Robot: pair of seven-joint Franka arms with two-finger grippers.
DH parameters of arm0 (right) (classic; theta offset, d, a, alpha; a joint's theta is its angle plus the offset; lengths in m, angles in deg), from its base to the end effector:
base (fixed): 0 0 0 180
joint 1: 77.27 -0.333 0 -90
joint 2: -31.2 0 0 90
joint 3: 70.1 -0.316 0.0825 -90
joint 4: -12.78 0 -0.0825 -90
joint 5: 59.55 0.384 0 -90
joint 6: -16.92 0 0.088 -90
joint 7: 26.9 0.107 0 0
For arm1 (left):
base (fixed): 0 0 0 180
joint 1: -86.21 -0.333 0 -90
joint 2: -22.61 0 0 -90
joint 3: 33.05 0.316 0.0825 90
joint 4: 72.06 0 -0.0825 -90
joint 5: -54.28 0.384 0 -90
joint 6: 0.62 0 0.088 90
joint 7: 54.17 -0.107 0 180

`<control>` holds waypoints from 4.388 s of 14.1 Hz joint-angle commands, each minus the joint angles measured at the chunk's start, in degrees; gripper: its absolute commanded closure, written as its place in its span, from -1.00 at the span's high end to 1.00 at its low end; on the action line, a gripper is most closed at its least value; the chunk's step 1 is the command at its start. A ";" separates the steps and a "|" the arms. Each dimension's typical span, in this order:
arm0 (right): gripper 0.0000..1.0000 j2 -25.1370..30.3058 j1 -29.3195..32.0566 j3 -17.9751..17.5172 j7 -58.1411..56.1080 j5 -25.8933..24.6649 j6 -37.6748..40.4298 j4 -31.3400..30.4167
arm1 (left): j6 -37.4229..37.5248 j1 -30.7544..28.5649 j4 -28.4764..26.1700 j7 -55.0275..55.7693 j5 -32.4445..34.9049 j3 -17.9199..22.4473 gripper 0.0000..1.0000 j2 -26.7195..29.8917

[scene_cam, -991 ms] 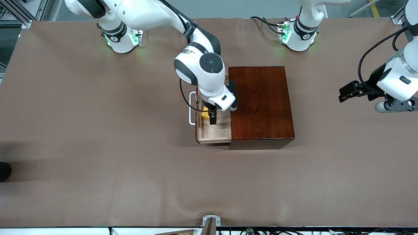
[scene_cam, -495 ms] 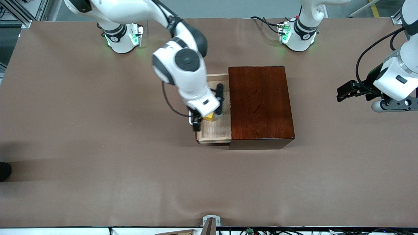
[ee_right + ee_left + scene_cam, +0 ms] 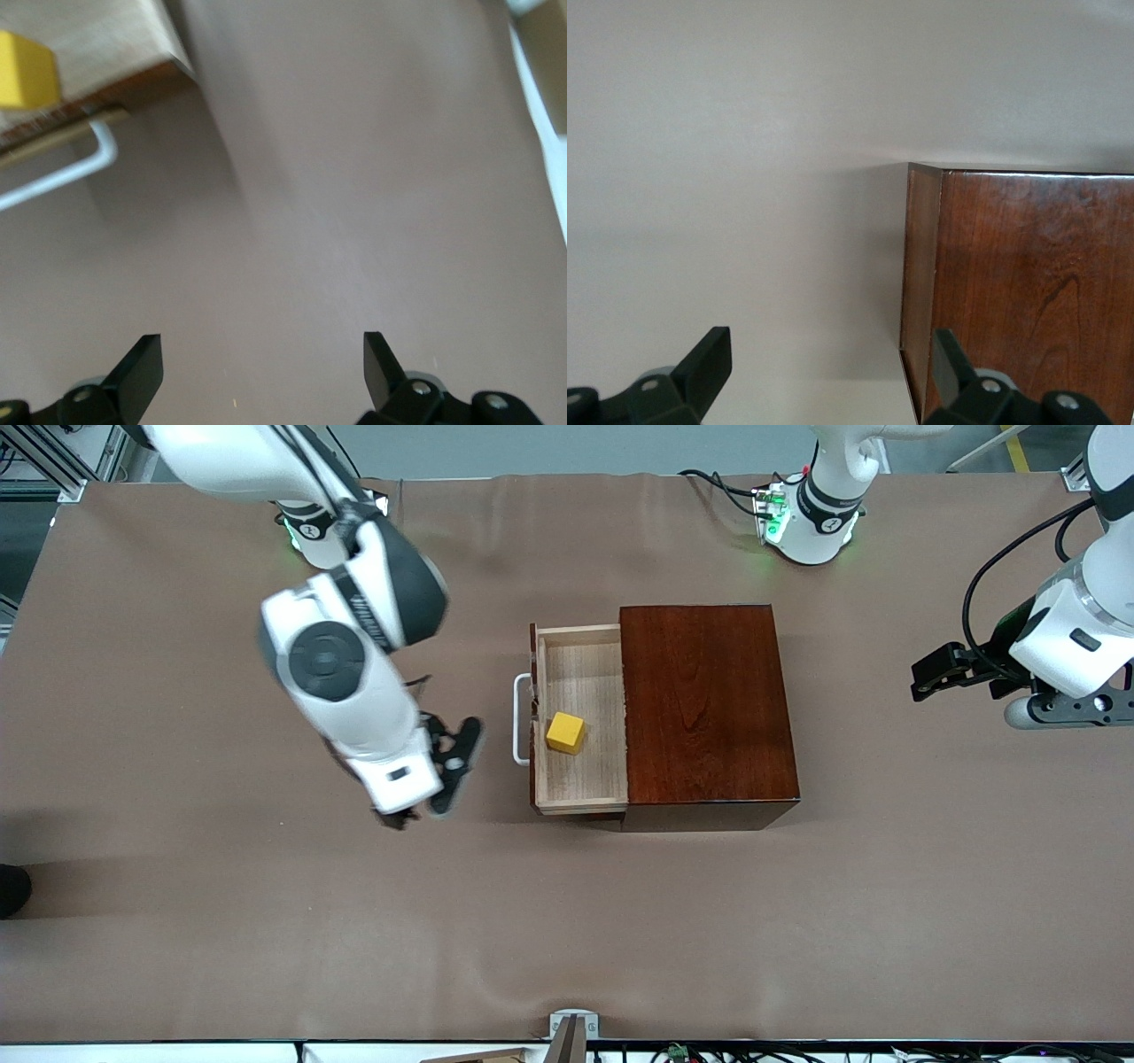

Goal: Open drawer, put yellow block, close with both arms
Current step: 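Withdraw the right gripper from the drawer toward its rest side, then move the left gripper to the drawer front beside the handle, then push the drawer shut with the left gripper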

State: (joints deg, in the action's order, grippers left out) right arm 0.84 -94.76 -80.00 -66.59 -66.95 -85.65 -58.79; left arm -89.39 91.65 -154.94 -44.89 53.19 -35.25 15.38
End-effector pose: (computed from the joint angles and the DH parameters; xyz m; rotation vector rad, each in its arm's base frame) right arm 0.6496 0.2927 0.4632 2.5816 1.7167 0.0217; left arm 0.5859 -0.0792 0.6089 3.1208 0.0448 -0.0414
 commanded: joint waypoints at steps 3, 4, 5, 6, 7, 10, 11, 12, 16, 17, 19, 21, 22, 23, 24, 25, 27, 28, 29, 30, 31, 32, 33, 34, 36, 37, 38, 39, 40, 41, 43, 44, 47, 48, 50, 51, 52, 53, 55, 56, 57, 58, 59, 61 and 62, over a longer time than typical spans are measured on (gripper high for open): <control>1.00 6.80 5.80 3.28 9.17 0.11 2.97 -2.08 | -0.52 0.02 -0.43 -0.84 1.35 -0.35 1.00 0.72; 1.00 7.68 5.71 5.22 11.80 0.20 3.85 -2.08 | -0.52 0.02 -0.43 -0.84 1.35 -0.35 1.00 0.72; 1.00 8.65 5.97 5.85 14.70 0.20 5.25 -2.08 | -0.52 -0.07 -0.43 -0.84 1.35 -0.35 1.00 0.72; 1.00 9.61 6.67 6.11 18.21 0.20 6.83 -2.08 | -0.52 -0.16 -0.35 -0.84 1.27 -0.35 1.00 0.72; 1.00 10.32 7.55 6.03 21.12 0.28 8.68 -2.08 | -0.52 -0.07 -0.26 -0.76 1.27 -0.35 1.00 0.72; 1.00 14.09 10.88 5.94 24.13 0.81 11.68 -4.09 | -0.52 0.28 0.00 0.30 1.27 -0.35 1.00 0.63; 1.00 15.84 11.51 5.94 25.01 0.90 11.68 -5.84 | -0.52 0.45 0.01 0.39 0.83 -0.43 1.00 0.63; 1.00 17.86 11.95 6.03 26.32 0.90 11.68 -7.77 | -0.52 0.72 0.01 0.39 0.30 -1.48 1.00 0.63; 1.00 24.02 15.63 6.46 29.50 6.76 11.59 -14.72 | -0.52 1.59 0.44 0.74 -0.23 -11.13 1.00 0.63; 1.00 24.99 17.04 6.56 29.50 7.75 11.68 -15.78 | -0.52 1.95 0.36 0.83 -1.01 -13.59 1.00 0.46; 1.00 26.23 17.58 6.91 31.76 7.84 12.38 -16.32 | -1.57 3.43 0.36 1.88 -0.24 -20.09 1.00 -1.82; 1.00 27.20 17.49 6.91 37.64 7.84 13.44 -16.32 | -8.05 7.37 0.44 1.10 -0.23 -23.71 1.00 -5.41; 1.00 27.72 17.58 6.91 39.41 7.84 13.79 -16.67 | -10.43 10.88 0.97 0.92 -0.14 -24.07 1.00 -7.35; 1.00 28.68 17.67 7.08 39.43 7.84 13.44 -17.80 | -12.72 14.83 2.36 0.74 1.34 -24.08 1.00 -9.63; 1.00 30.00 18.01 7.87 39.43 7.84 13.09 -19.29 | -14.48 18.26 3.94 0.30 3.62 -24.08 1.00 -12.09; 1.00 30.97 18.02 8.66 39.51 7.84 13.26 -20.18 | -16.41 20.73 5.87 -2.40 4.86 -24.16 1.00 -14.90; 1.00 31.51 18.11 9.37 39.78 7.84 14.14 -20.36 | -21.15 24.61 8.35 -13.96 6.01 -23.82 1.00 -19.82; 1.00 31.51 18.19 9.46 40.21 7.84 14.84 -20.19 | -23.79 25.84 8.62 -20.55 6.71 -23.73 1.00 -21.76; 1.00 31.94 18.19 9.46 41.00 7.84 15.72 -20.10 | -26.25 26.20 8.71 -26.80 7.50 -23.55 1.00 -23.78; 1.00 32.38 18.19 9.37 41.18 7.93 16.68 -20.18 | -28.10 26.55 9.14 -33.04 7.51 -23.55 1.00 -25.98; 1.00 32.73 18.11 9.37 41.19 7.84 17.48 -20.10 | -29.43 26.99 10.36 -38.58 7.51 -23.46 1.00 -28.70; 1.00 32.91 18.37 9.28 41.36 8.19 17.83 -20.10 | -30.48 27.26 11.51 -42.03 7.59 -23.46 1.00 -31.16; 1.00 33.17 18.80 9.28 41.54 8.63 17.84 -20.01 | -31.97 27.52 11.78 -43.98 7.68 -23.20 1.00 -32.92; 1.00 33.44 18.81 9.28 41.54 8.72 17.92 -19.84 | -33.81 28.39 11.78 -46.61 7.68 -21.46 1.00 -33.99; 1.00 33.35 18.81 9.28 41.54 8.98 17.84 -19.31 | -36.20 31.64 11.87 -52.50 7.77 -16.72 1.00 -35.40; 1.00 33.35 18.72 9.28 41.54 9.16 17.84 -19.22 | -36.99 32.53 11.87 -52.78 7.68 -15.48 1.00 -36.01; 1.00 33.35 18.72 9.28 41.54 9.60 17.84 -19.04 | -37.08 32.71 11.78 -52.53 7.68 -15.29 1.00 -36.63; 1.00 33.35 18.72 9.28 41.54 10.73 17.84 -18.69 | -37.09 32.88 11.78 -52.35 7.77 -15.20 1.00 -36.81; 1.00 33.18 18.72 9.28 41.54 11.09 17.75 -18.17 | -37.09 32.89 11.70 -52.43 7.77 -14.77 1.00 -37.24; 1.00 33.09 18.72 9.28 41.54 11.18 17.75 -17.99 | -37.09 32.97 11.61 -52.35 7.86 -14.15 1.00 -37.42; 1.00 33.00 18.72 9.28 41.45 12.40 17.84 -17.90 | -36.65 33.06 11.43 -51.39 7.94 -13.53 1.00 -37.43; 1.00 32.91 18.72 9.28 41.28 12.50 18.01 -17.46 | -36.30 33.06 11.43 -49.99 8.03 -13.44 1.00 -37.34; 1.00 32.74 18.28 9.02 40.84 11.71 18.62 -17.11 | -35.51 33.15 11.34 -47.61 8.12 -12.92 1.00 -37.25; 1.00 32.74 18.63 9.19 40.66 11.80 19.84 -17.02 | -34.20 33.15 11.34 -46.64 8.12 -12.39 1.00 -37.16; 1.00 32.56 18.72 9.28 40.66 11.62 21.44 -16.06 | -32.09 34.02 11.43 -43.13 8.12 -10.82 1.00 -36.90; 1.00 32.56 18.72 9.28 40.66 11.71 21.26 -16.05 | -31.29 34.81 11.43 -42.25 8.12 -9.76 1.00 -36.90; 1.00 32.56 18.55 9.28 40.66 11.54 21.18 -15.88 | -30.76 35.78 11.43 -41.54 8.03 -8.45 1.00 -36.81; 1.00 32.56 18.46 9.28 40.57 11.36 21.18 -15.62 | -29.28 37.18 11.52 -41.02 8.03 -6.87 1.00 -36.81; 1.00 32.39 18.90 9.28 40.57 11.10 21.09 -15.18 | -26.91 39.73 11.52 -41.01 8.03 -3.53 1.00 -36.63; 1.00 32.21 18.90 9.28 40.57 11.01 20.91 -15.09 | -25.15 40.96 11.61 -41.01 8.03 -1.94 1.00 -36.63; 1.00 32.21 18.81 9.28 40.57 10.92 20.82 -15.09 | -23.13 42.02 11.61 -41.18 8.12 -0.36 1.00 -36.55; 1.00 32.21 18.29 9.28 40.57 10.66 20.65 -15.09 | -21.37 42.55 11.61 -41.53 8.03 0.70 1.00 -36.46; 1.00 32.21 18.20 9.19 40.57 9.61 20.65 -15.09 | -20.22 42.55 11.61 -41.62 8.03 0.88 1.00 -36.37; 1.00 32.12 18.19 9.11 40.66 8.29 20.65 -15.09 | -18.63 42.73 11.69 -41.71 8.03 0.88 1.00 -36.28; 1.00 32.12 18.19 9.11 40.57 8.20 20.56 -15.09 | -17.85 42.73 11.69 -41.80 8.03 0.88 1.00 -36.02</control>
State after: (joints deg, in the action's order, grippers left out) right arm 32.89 -77.09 -70.24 -25.85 -57.56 -65.40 -74.54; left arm -116.15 134.54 -139.90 -88.71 59.82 -35.90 -22.19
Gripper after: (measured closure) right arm 0.000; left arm 0.000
